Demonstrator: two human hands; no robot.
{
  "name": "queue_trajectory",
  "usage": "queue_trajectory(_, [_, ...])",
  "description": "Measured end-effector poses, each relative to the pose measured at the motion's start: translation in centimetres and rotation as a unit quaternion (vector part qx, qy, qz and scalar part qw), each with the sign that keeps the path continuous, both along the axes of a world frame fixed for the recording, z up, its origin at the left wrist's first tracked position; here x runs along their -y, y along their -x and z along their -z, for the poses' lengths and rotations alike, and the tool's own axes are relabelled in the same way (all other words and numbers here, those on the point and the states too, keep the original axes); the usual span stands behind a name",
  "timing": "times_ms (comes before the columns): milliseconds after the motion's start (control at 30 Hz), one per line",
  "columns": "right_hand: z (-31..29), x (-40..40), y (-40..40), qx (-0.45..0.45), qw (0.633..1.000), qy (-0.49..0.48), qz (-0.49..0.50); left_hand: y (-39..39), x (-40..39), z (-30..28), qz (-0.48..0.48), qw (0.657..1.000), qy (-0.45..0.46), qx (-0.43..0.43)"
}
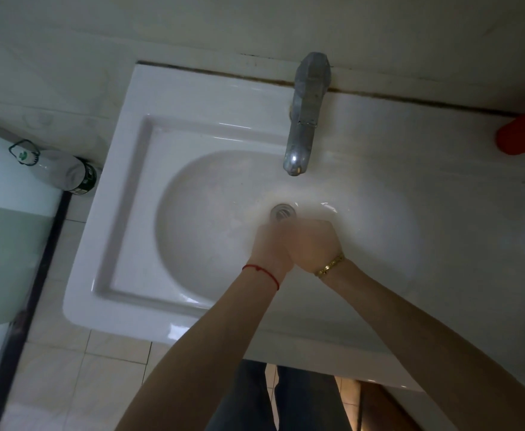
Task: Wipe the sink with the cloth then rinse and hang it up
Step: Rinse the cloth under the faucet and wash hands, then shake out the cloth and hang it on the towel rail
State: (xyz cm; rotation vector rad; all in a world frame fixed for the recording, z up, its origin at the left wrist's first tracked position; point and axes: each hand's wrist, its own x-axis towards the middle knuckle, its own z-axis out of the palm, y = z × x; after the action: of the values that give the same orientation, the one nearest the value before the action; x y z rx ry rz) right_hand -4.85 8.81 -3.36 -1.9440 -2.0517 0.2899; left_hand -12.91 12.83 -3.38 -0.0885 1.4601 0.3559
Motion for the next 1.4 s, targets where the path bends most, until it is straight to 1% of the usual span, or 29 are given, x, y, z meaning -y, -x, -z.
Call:
queue_trajectory(67, [-0.6, 0.5, -0.2, -0.011, 0.999, 0.047, 0.017, -0.1, 0.3, -1.1, -0.024, 1.000, -0.003, 0.001])
queue_trajectory(100, [-1.0, 0.8, -0.2, -0.023, 0.996, 0.071, 0.044, -0.1, 0.3, -1.7, -0.033, 0.999, -0.012, 0.000])
queue_trajectory(167, [-2.0, 1.6, -0.2, -0.097, 0.981, 0.101, 0.135, 0.2, 0.1, -3.0, -0.027, 0.999, -0.040, -0.009])
queue_trajectory(200, [-2.8, 2.0, -0.2, -0.152, 0.963, 0.118, 0.187, 0.5, 0.0, -4.0, -0.011, 0.998, -0.056, 0.002])
queue_trajectory(233, [-3.6, 2.3, -0.3, -0.216, 0.937, 0.139, 0.235, 0.9, 0.0, -5.1, 0.027, 0.996, -0.079, 0.034])
queue_trajectory(267, [-4.3, 2.7, -0.5, -0.294, 0.900, 0.166, 0.277, 1.3, 0.0, -6.2, 0.071, 0.990, -0.096, 0.077])
queue_trajectory(333, [-5.9, 3.2, -1.2, -0.453, 0.796, 0.224, 0.333, 2.5, 0.3, -8.4, 0.157, 0.973, -0.127, 0.115])
queue_trajectory(367, [-6.8, 3.6, -1.5, -0.507, 0.755, 0.238, 0.340, 3.2, 0.6, -9.2, 0.187, 0.964, -0.149, 0.112])
queue_trajectory(400, [-7.6, 4.1, -1.8, -0.534, 0.738, 0.241, 0.335, 3.9, 1.0, -10.0, 0.204, 0.957, -0.172, 0.113])
queue_trajectory(500, [-9.7, 5.3, -1.7, -0.545, 0.751, 0.233, 0.290, 5.8, 2.2, -12.0, 0.212, 0.944, -0.218, 0.127])
queue_trajectory(600, [-11.6, 5.8, -0.6, -0.533, 0.767, 0.254, 0.252, 7.8, 3.4, -13.3, 0.187, 0.944, -0.241, 0.124])
queue_trajectory(633, [-12.2, 5.8, 0.1, -0.518, 0.782, 0.255, 0.234, 8.6, 3.8, -13.6, 0.175, 0.946, -0.247, 0.115])
queue_trajectory(733, [-13.7, 5.8, 2.6, -0.444, 0.844, 0.244, 0.174, 12.0, 5.4, -14.5, 0.128, 0.952, -0.259, 0.099])
queue_trajectory(800, [-14.2, 5.3, 4.6, -0.418, 0.862, 0.238, 0.160, 14.6, 6.4, -14.9, 0.083, 0.955, -0.267, 0.102])
queue_trajectory(833, [-14.4, 4.9, 5.7, -0.419, 0.860, 0.243, 0.161, 15.9, 6.8, -15.1, 0.059, 0.955, -0.271, 0.101])
queue_trajectory(933, [-15.1, 3.4, 10.2, -0.460, 0.828, 0.272, 0.172, 20.7, 7.5, -15.6, -0.007, 0.955, -0.283, 0.093])
queue_trajectory(1067, [-15.7, 1.2, 18.7, -0.486, 0.805, 0.302, 0.155, 28.6, 7.1, -16.2, -0.068, 0.947, -0.305, 0.077])
queue_trajectory(1133, [-15.7, -0.1, 23.2, -0.526, 0.777, 0.307, 0.163, 32.9, 6.4, -16.6, -0.062, 0.940, -0.327, 0.071])
queue_trajectory(1200, [-15.9, -1.7, 28.4, -0.549, 0.760, 0.306, 0.164, 38.1, 5.2, -17.0, -0.048, 0.936, -0.345, 0.054])
queue_trajectory(1333, [-16.7, -4.8, 39.0, -0.578, 0.747, 0.301, 0.133, 48.6, 2.1, -18.4, 0.028, 0.928, -0.371, 0.009])
queue_trajectory(1400, [-17.4, -6.1, 43.5, -0.578, 0.760, 0.286, 0.083, 53.0, 0.4, -19.3, 0.060, 0.916, -0.397, -0.031])
